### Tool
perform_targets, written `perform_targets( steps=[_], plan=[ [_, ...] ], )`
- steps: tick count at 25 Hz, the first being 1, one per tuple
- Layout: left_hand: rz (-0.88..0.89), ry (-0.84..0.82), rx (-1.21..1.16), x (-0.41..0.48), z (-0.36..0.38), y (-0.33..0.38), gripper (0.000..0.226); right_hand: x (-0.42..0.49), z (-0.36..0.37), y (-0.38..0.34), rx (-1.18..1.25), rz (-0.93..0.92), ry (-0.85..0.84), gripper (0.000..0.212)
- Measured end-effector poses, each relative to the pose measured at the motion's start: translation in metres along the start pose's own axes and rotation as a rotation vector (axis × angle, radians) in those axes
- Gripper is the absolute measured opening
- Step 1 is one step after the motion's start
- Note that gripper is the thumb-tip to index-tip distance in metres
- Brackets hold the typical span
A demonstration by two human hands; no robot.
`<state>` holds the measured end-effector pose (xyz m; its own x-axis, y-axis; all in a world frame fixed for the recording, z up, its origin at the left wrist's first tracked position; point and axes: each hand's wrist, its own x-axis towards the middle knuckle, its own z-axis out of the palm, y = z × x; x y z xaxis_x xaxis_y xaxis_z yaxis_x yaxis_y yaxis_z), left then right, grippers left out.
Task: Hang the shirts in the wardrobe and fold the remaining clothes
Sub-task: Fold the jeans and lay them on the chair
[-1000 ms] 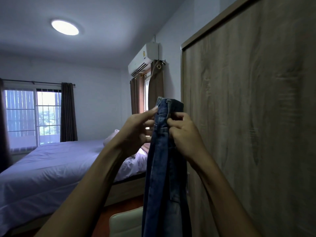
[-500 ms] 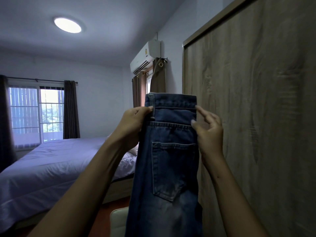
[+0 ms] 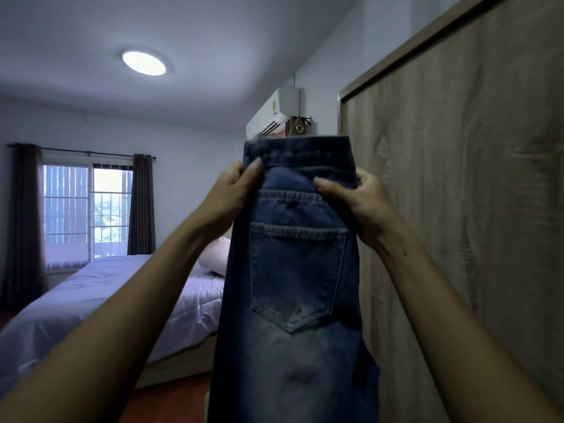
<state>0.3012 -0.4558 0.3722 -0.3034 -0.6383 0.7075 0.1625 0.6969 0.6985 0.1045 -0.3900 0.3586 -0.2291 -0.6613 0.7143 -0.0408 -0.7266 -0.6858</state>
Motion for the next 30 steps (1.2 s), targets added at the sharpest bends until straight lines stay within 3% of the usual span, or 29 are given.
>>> perform_targets(
  steps=[2, 4, 6, 8, 12, 16, 20, 22, 24, 26, 30],
  plan=[
    [0.200, 0.120, 0.278, 0.021, -0.008, 0.020, 0.051, 0.020, 0.007, -0.022, 0.041, -0.061, -0.016, 0.028],
    [0.363, 0.280, 0.521, 0.037, -0.011, 0.039, 0.046, 0.041, 0.015, -0.041, 0.099, -0.091, -0.058, 0.026],
    [0.437, 0.392, 0.599, 0.045, -0.014, 0.053, 0.039, 0.059, 0.026, -0.052, 0.157, -0.085, -0.108, 0.030],
    [0.411, 0.411, 0.514, 0.048, -0.018, 0.056, 0.042, 0.068, 0.031, -0.054, 0.201, -0.075, -0.139, 0.034],
    [0.256, 0.241, 0.115, 0.033, -0.033, 0.038, 0.054, 0.076, 0.037, -0.043, 0.283, -0.046, -0.162, 0.034],
    [0.122, -0.044, -0.019, -0.009, -0.035, 0.003, 0.033, 0.075, 0.042, -0.027, 0.358, -0.005, -0.142, 0.028],
    [-0.176, -0.153, -0.213, -0.037, -0.034, -0.017, 0.052, 0.073, 0.037, -0.021, 0.378, -0.009, -0.105, 0.030],
    [-0.307, -0.228, -0.115, -0.043, -0.038, -0.024, 0.075, 0.072, 0.034, -0.019, 0.385, -0.003, -0.097, 0.034],
    [-0.240, -0.186, 0.114, -0.040, -0.043, -0.029, 0.091, 0.070, 0.032, -0.019, 0.376, 0.000, -0.097, 0.043],
    [-0.099, -0.064, 0.308, -0.034, -0.042, -0.028, 0.091, 0.068, 0.026, -0.022, 0.349, -0.012, -0.113, 0.047],
    [0.096, 0.116, 0.533, -0.024, -0.034, -0.022, 0.076, 0.071, 0.011, -0.034, 0.301, -0.072, -0.168, 0.034]
  ],
)
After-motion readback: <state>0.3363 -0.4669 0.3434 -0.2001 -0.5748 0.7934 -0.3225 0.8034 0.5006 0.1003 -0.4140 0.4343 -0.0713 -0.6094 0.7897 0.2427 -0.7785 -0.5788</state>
